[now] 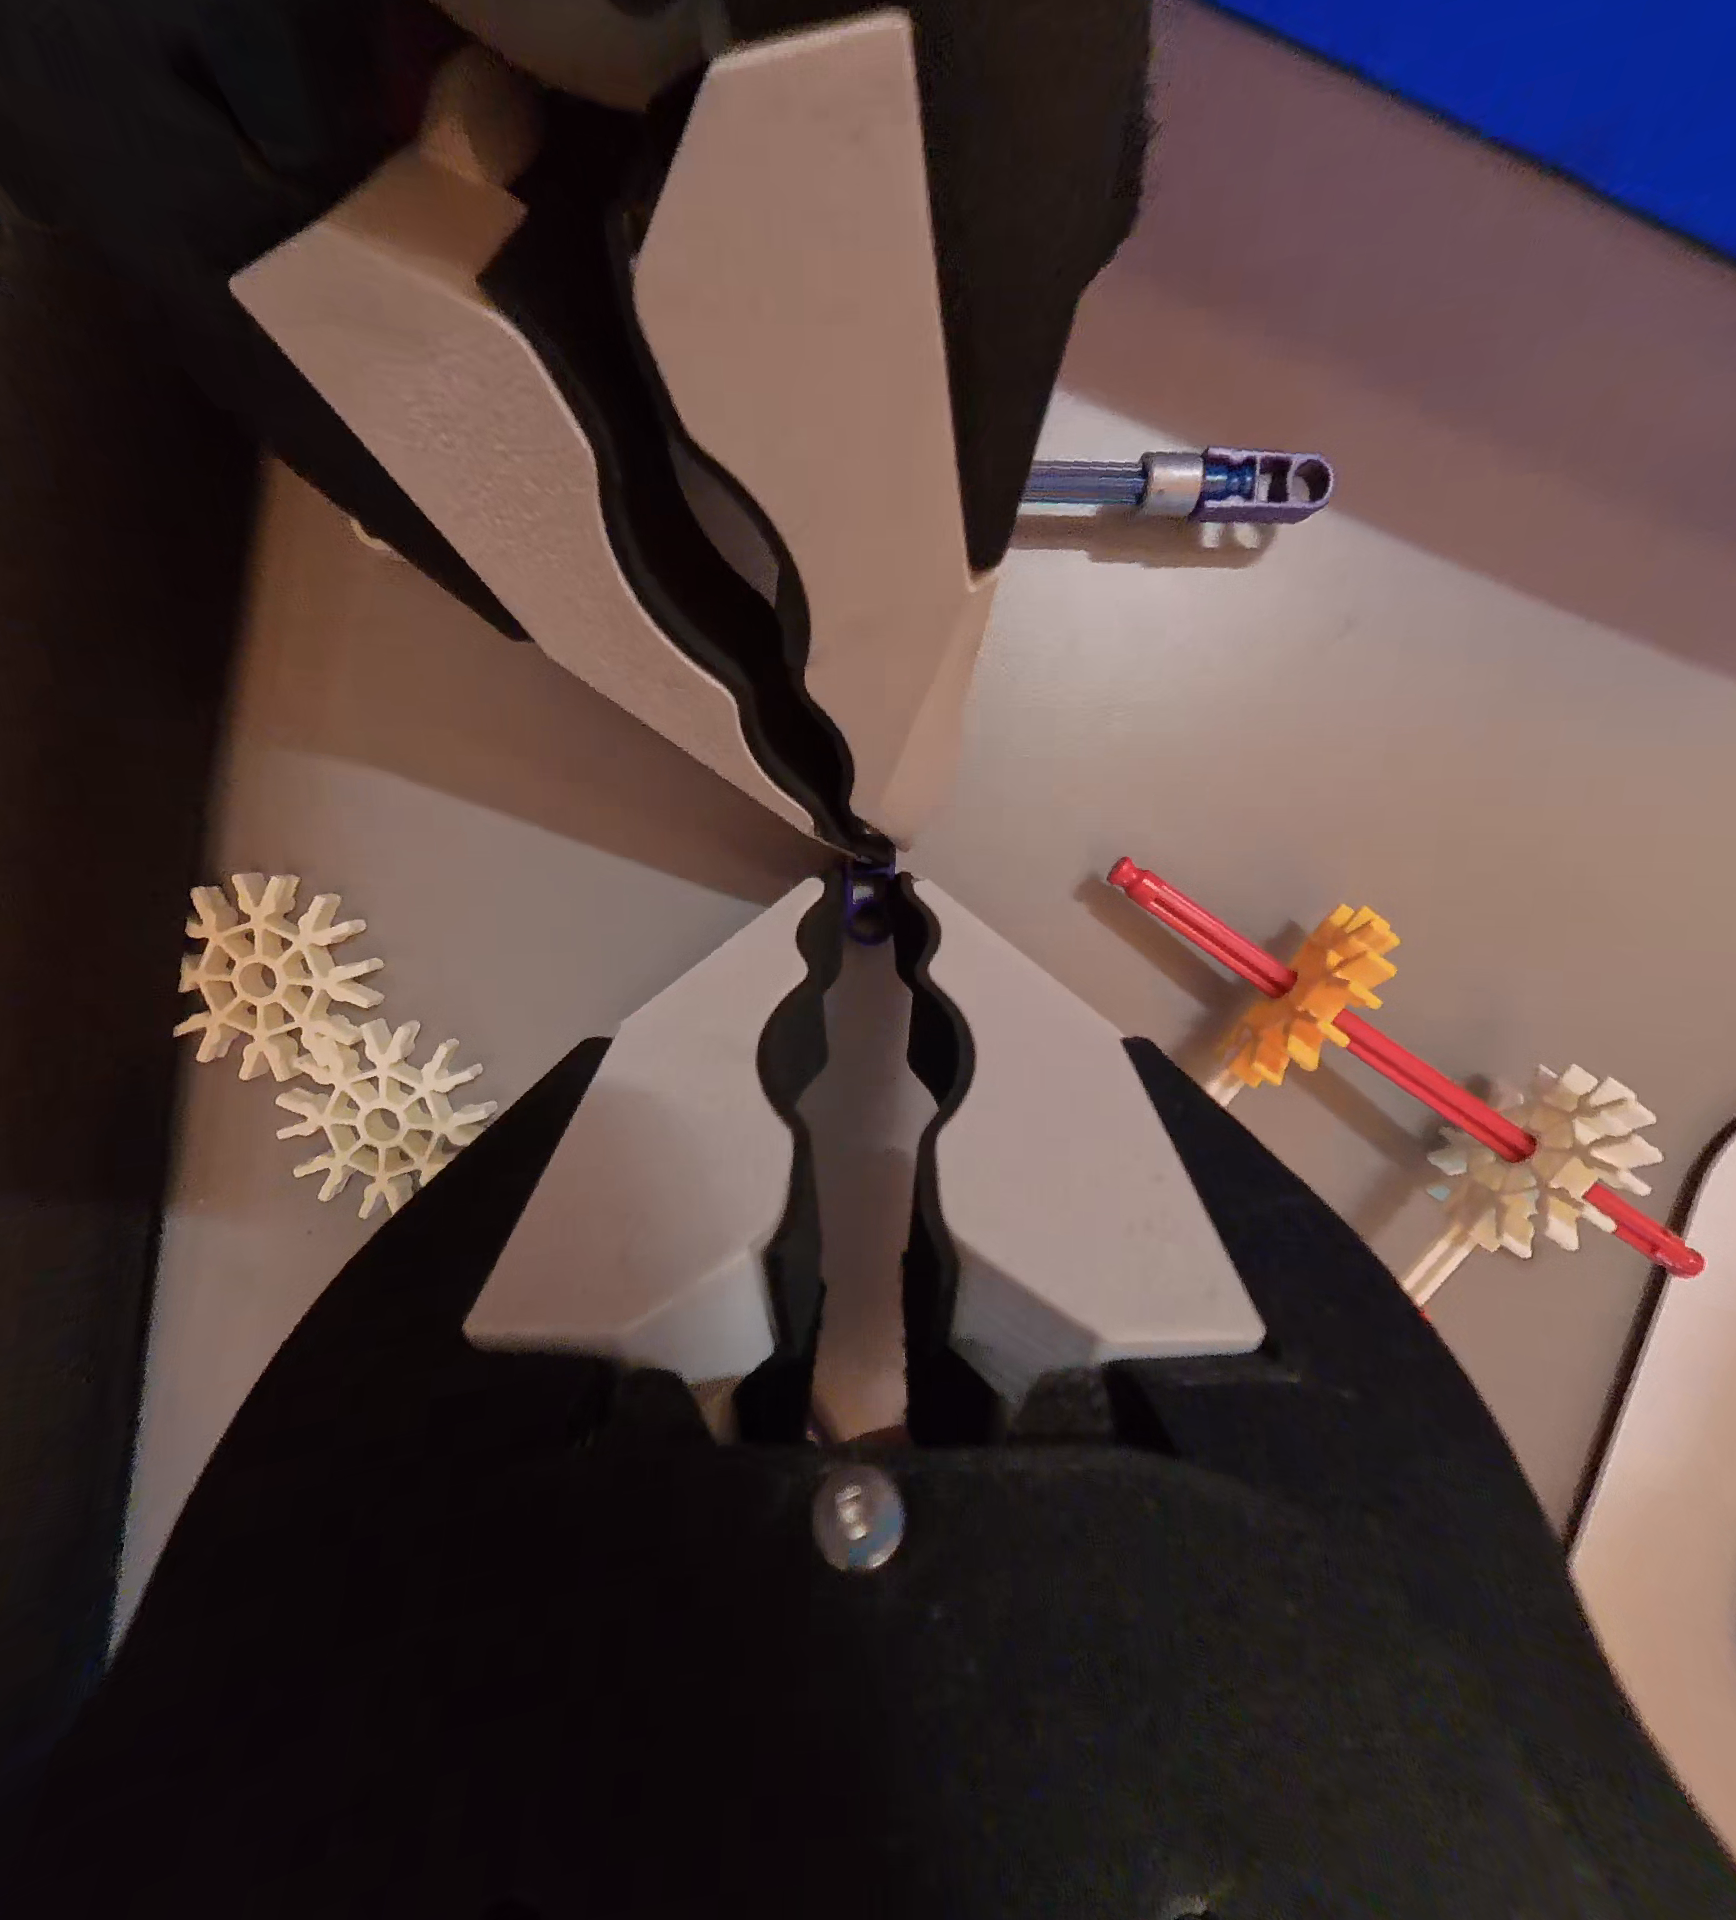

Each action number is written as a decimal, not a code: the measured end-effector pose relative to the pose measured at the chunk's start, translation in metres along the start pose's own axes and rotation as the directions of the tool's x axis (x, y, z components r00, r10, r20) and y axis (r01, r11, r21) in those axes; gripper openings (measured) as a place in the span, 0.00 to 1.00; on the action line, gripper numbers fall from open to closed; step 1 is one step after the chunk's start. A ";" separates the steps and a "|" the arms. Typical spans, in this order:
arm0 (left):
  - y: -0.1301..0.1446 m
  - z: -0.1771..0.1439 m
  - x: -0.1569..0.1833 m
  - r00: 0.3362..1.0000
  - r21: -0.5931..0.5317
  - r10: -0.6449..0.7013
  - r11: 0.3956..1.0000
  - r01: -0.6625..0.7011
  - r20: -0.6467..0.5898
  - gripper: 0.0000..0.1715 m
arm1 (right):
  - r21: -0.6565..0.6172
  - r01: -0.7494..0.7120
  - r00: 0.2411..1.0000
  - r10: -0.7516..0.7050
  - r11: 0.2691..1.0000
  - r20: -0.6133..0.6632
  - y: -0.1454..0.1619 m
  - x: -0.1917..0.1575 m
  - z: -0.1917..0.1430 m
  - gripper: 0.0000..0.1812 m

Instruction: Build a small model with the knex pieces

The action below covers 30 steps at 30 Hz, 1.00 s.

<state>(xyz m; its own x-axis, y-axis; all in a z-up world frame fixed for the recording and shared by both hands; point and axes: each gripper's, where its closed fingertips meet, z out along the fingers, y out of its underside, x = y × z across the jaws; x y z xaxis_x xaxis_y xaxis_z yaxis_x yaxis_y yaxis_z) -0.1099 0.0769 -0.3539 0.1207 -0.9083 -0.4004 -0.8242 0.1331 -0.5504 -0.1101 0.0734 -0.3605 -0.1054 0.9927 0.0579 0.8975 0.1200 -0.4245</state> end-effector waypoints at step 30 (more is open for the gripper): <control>0.051 -0.066 0.001 0.943 0.067 -0.269 0.963 0.261 0.195 0.20 | 0.101 0.023 1.000 -0.023 0.995 -0.003 -0.012 -0.009 0.001 0.04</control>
<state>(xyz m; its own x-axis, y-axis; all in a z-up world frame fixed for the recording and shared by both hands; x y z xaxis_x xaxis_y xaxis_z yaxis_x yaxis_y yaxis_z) -0.1883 0.0566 -0.3343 0.4439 -0.8150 -0.3725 -0.7253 -0.0827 -0.6834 -0.1206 0.0630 -0.3564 -0.1245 0.9897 0.0704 0.8469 0.1429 -0.5122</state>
